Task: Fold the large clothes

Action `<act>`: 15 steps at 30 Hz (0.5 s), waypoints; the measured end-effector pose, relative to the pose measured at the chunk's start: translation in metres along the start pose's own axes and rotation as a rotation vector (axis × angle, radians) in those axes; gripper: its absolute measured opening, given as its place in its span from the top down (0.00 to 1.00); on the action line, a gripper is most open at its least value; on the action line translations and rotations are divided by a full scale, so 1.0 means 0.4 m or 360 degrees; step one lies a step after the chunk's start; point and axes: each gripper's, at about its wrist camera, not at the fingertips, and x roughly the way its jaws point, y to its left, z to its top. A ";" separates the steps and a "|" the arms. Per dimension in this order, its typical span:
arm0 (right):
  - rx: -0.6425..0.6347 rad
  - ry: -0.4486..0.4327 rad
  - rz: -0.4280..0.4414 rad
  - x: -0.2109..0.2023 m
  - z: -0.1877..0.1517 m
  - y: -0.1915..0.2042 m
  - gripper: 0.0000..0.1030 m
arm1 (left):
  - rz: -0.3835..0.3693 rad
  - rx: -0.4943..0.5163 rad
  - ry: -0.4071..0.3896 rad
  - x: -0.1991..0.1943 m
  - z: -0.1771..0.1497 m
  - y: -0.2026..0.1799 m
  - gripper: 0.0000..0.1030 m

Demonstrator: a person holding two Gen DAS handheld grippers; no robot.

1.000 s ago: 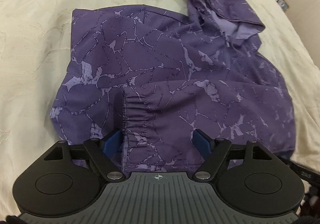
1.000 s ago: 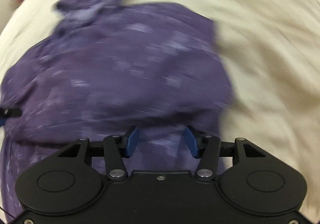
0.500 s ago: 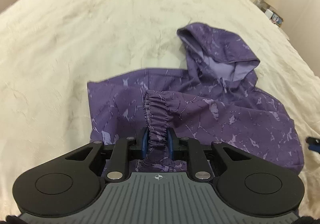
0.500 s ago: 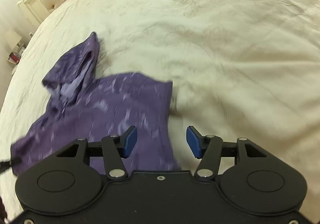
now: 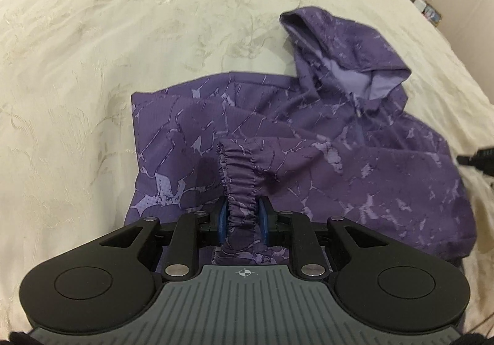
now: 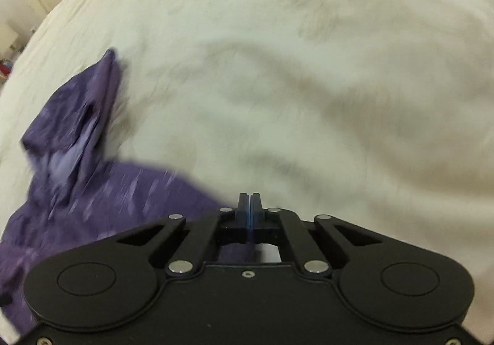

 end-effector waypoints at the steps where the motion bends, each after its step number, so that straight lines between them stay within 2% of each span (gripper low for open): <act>1: 0.0017 0.0018 -0.0023 0.008 0.017 -0.007 0.96 | 0.0013 -0.0001 0.0012 0.005 0.000 0.001 0.78; 3: 0.0001 -0.0004 -0.0038 -0.007 0.038 -0.004 0.95 | 0.0030 -0.0003 0.0014 0.009 -0.001 0.001 0.77; 4: -0.0038 -0.0034 0.0020 -0.027 0.041 0.007 0.86 | 0.0032 -0.0007 0.0007 0.010 -0.004 0.003 0.76; 7: -0.0215 -0.0079 0.0189 -0.094 0.002 0.072 0.84 | 0.0045 -0.0012 0.0007 0.020 -0.012 0.007 0.73; 9: -0.0355 -0.0068 0.0222 -0.125 -0.050 0.117 0.64 | 0.0026 -0.0024 0.0002 0.027 -0.017 0.010 0.68; 10: -0.0412 -0.0063 0.0238 -0.139 -0.083 0.136 0.51 | 0.0015 -0.0030 -0.0002 0.029 -0.019 0.009 0.62; 11: -0.0456 -0.0054 0.0262 -0.150 -0.116 0.149 0.46 | -0.0012 -0.0029 -0.0005 0.031 -0.020 0.007 0.52; 12: -0.0499 -0.0037 0.0286 -0.158 -0.154 0.161 0.47 | -0.0042 -0.0020 -0.0007 0.032 -0.020 0.004 0.47; 14: -0.0578 0.0018 0.0263 -0.159 -0.214 0.176 0.46 | -0.0088 0.0024 -0.0012 0.037 -0.023 -0.008 0.29; 15: -0.0616 0.0055 0.0225 -0.154 -0.233 0.177 0.45 | -0.0094 0.0058 -0.0010 0.041 -0.024 -0.015 0.26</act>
